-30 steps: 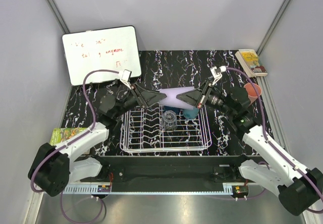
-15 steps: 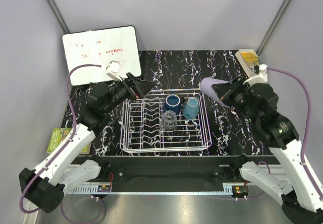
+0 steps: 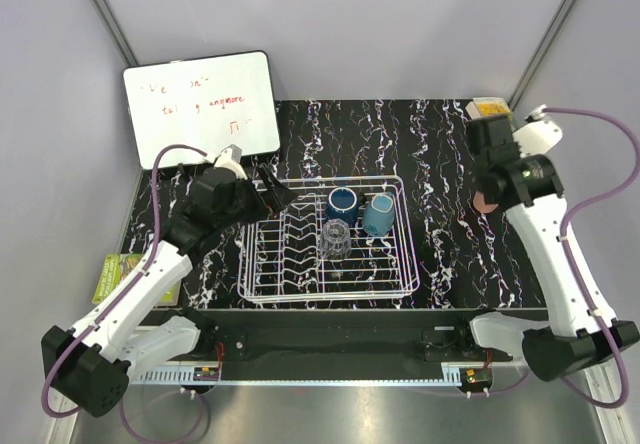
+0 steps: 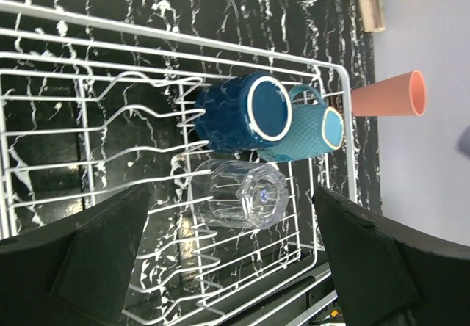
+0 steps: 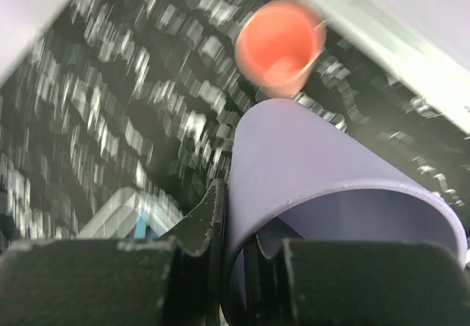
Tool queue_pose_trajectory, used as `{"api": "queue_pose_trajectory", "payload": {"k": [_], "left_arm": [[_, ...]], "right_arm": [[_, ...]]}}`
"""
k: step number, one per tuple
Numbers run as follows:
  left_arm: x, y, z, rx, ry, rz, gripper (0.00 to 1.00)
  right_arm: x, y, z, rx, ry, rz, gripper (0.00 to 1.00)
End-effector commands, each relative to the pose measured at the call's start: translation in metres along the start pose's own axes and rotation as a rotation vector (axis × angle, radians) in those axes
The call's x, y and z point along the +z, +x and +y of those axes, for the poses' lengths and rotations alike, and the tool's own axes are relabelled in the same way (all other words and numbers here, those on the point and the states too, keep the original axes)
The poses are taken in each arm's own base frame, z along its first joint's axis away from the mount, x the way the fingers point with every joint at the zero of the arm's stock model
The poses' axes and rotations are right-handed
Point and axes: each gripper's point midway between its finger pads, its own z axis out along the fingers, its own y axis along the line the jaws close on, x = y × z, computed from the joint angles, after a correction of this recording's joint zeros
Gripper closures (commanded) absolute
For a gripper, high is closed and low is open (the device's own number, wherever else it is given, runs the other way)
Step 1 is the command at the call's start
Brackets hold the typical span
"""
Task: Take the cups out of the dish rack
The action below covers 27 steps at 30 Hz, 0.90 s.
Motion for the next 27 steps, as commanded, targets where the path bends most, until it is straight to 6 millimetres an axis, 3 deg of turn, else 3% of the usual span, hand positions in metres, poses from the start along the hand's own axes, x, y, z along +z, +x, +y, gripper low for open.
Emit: {"api": "queue_pose_trajectory", "payload": {"k": [1, 3, 4, 7, 11, 14, 27], "left_arm": [[-0.009, -0.011, -0.006, 0.008, 0.005, -0.036, 0.02], [-0.009, -0.009, -0.004, 0.007, -0.003, -0.029, 0.03], [-0.008, -0.008, -0.003, 0.008, -0.005, -0.024, 0.03], [-0.008, -0.006, -0.003, 0.013, -0.006, -0.016, 0.03], [-0.007, -0.004, 0.0, 0.018, -0.011, -0.011, 0.03], [-0.006, -0.003, 0.002, 0.022, -0.016, -0.007, 0.03], [0.007, 0.007, 0.011, 0.026, -0.045, 0.038, 0.03]], "right_arm": [[0.021, -0.058, -0.01, 0.127, 0.1, -0.087, 1.0], [0.038, -0.066, 0.004, 0.124, 0.101, -0.038, 1.0], [0.049, -0.071, -0.003, 0.144, 0.136, -0.014, 1.0], [0.075, -0.068, 0.011, 0.146, 0.13, 0.083, 1.0], [0.106, -0.064, 0.011, 0.148, 0.168, 0.145, 1.0], [0.119, -0.065, 0.009, 0.161, 0.18, 0.168, 1.0], [0.14, -0.055, 0.007, 0.133, 0.211, 0.19, 1.0]]}}
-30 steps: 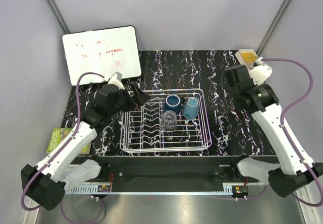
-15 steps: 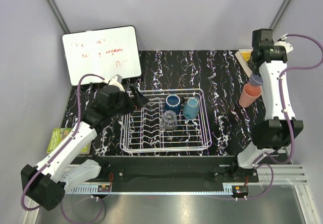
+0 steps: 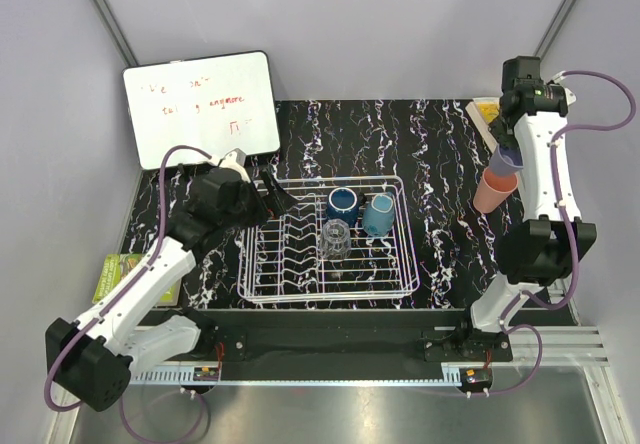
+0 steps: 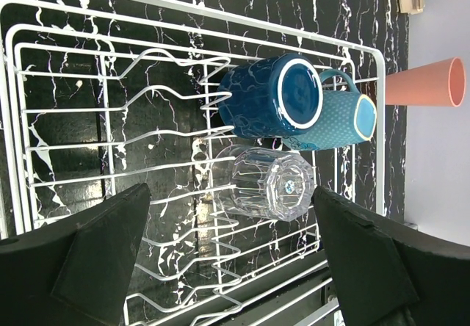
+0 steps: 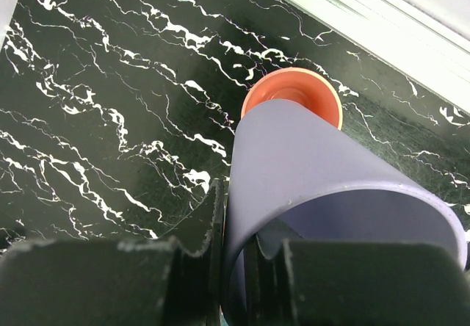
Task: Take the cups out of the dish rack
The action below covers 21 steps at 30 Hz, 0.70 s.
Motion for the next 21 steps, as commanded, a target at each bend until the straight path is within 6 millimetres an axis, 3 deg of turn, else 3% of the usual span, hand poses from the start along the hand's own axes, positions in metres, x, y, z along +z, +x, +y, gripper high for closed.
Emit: {"api": "queue_pose_trajectory", "payload": {"k": [1, 13, 21], "left_arm": [[0.001, -0.007, -0.007, 0.017, 0.023, -0.021, 0.03], [-0.001, -0.01, -0.008, 0.028, 0.023, -0.025, 0.03], [0.002, -0.004, -0.003, 0.015, 0.008, -0.01, 0.04]], "right_arm": [[0.003, -0.008, 0.003, 0.003, -0.004, -0.019, 1.0], [0.04, 0.002, -0.007, 0.021, 0.03, 0.014, 1.0], [0.051, 0.005, -0.001, 0.0, 0.028, 0.032, 1.0]]}}
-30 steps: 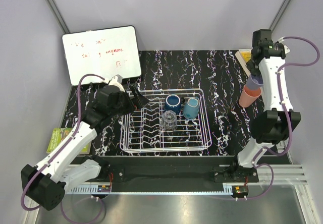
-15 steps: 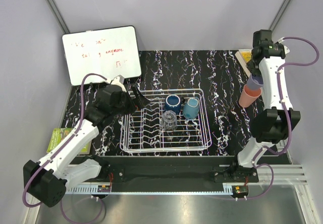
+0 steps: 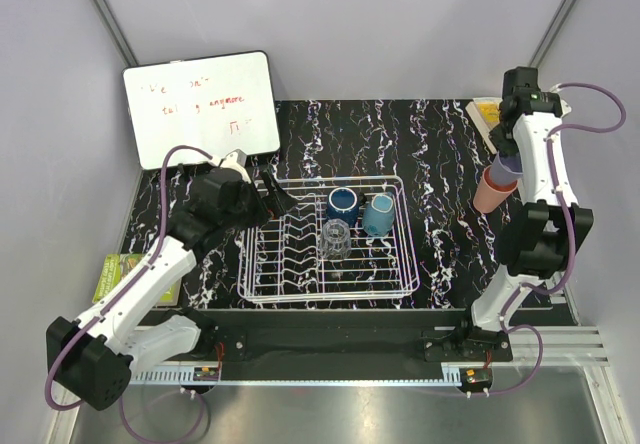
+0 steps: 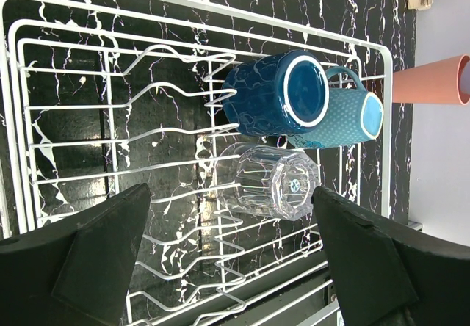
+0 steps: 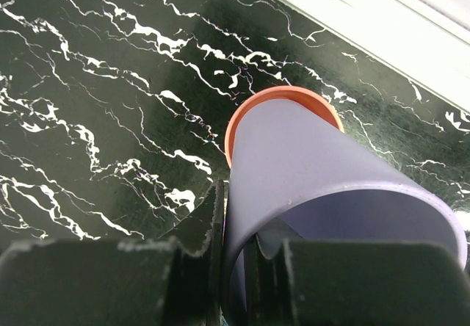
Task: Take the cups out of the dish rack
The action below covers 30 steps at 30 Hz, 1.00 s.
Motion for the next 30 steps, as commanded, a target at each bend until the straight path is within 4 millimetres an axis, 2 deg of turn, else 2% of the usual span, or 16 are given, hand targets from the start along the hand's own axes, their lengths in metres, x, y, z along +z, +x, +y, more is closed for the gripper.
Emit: {"api": "queue_pose_trajectory", "payload": {"k": [1, 10, 11, 13, 14, 15, 21, 24, 27, 28, 29, 30], "left_arm": [[0.0, -0.007, -0.006, 0.014, 0.019, -0.024, 0.04], [0.003, -0.007, -0.005, 0.013, 0.013, -0.019, 0.04], [0.004, -0.006, -0.005, 0.014, 0.013, -0.013, 0.04], [0.003, -0.005, -0.004, 0.016, 0.012, -0.014, 0.04], [0.003, -0.006, -0.004, 0.013, 0.01, -0.016, 0.04], [0.003, -0.006, -0.004, 0.015, 0.01, -0.016, 0.04], [0.002, -0.007, -0.005, 0.013, 0.013, -0.019, 0.04], [0.002, -0.007, -0.004, 0.014, 0.012, -0.022, 0.04], [0.001, -0.01, -0.004, 0.031, 0.01, -0.034, 0.03], [0.001, -0.01, -0.003, 0.044, 0.007, -0.035, 0.03], [0.001, -0.011, -0.002, 0.051, 0.0, -0.042, 0.02], [0.0, -0.013, -0.002, 0.057, -0.003, -0.048, 0.02]], "right_arm": [[0.003, -0.007, 0.01, -0.002, -0.031, -0.011, 1.0], [0.01, -0.003, 0.012, -0.02, -0.026, 0.001, 0.98], [0.009, -0.003, 0.013, -0.022, -0.032, 0.004, 0.93], [0.008, -0.003, 0.015, -0.032, -0.05, 0.008, 0.66], [0.006, -0.004, 0.018, -0.029, -0.068, 0.007, 0.56], [0.004, -0.005, 0.019, -0.027, -0.077, 0.003, 0.51], [-0.014, -0.015, 0.022, -0.002, -0.12, -0.024, 0.49], [-0.038, -0.022, 0.032, 0.012, -0.206, -0.043, 0.49], [-0.081, -0.025, 0.053, -0.025, -0.358, -0.082, 0.46], [-0.107, -0.012, 0.062, -0.074, -0.445, -0.096, 0.43], [-0.127, -0.015, 0.079, -0.086, -0.559, -0.14, 0.29], [-0.15, 0.002, 0.078, -0.147, -0.638, -0.167, 0.24]]}}
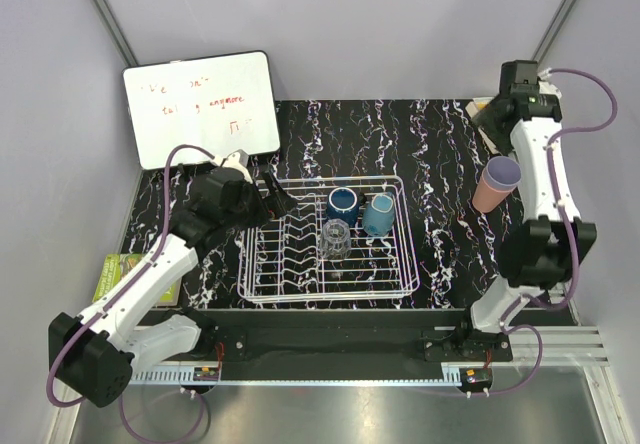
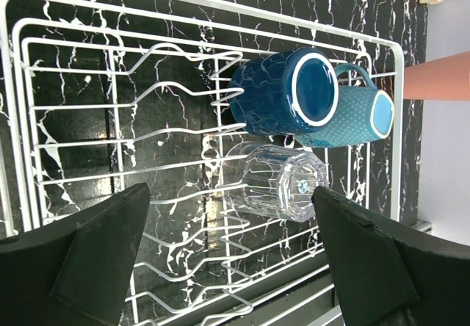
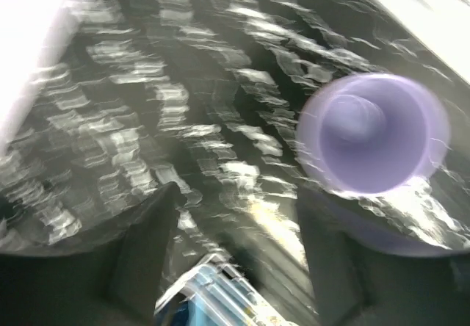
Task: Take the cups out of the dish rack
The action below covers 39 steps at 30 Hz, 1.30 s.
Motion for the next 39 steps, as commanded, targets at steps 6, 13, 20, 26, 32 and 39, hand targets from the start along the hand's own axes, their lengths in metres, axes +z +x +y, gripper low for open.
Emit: {"api": "queue_pose_trajectory", "payload": {"k": [6, 13, 20, 26, 32, 39], "left_arm": [[-0.012, -0.02, 0.004, 0.14, -0.069, -0.086, 0.01], [-0.028, -0.027, -0.001, 0.322, -0.189, -0.147, 0.01], [-0.017, 0.005, -0.036, 0.436, -0.144, -0.101, 0.01], [0.004, 0.025, -0.057, 0.461, -0.112, -0.065, 0.01], [0.023, 0.037, -0.067, 0.466, -0.082, -0.041, 0.01], [0.044, 0.036, -0.099, 0.503, -0.066, -0.041, 0.01]], "right_arm": [[-0.179, 0.072, 0.091, -0.334, -0.714, -0.173, 0.0], [-0.196, 0.13, 0.068, -0.548, -0.629, -0.264, 0.0], [-0.182, 0.181, 0.039, -0.652, -0.502, -0.341, 0.0], [-0.188, 0.191, 0.04, -0.647, -0.556, -0.378, 0.0], [-0.196, 0.193, 0.034, -0.634, -0.619, -0.35, 0.0], [-0.192, 0.197, 0.028, -0.643, -0.61, -0.334, 0.0]]}}
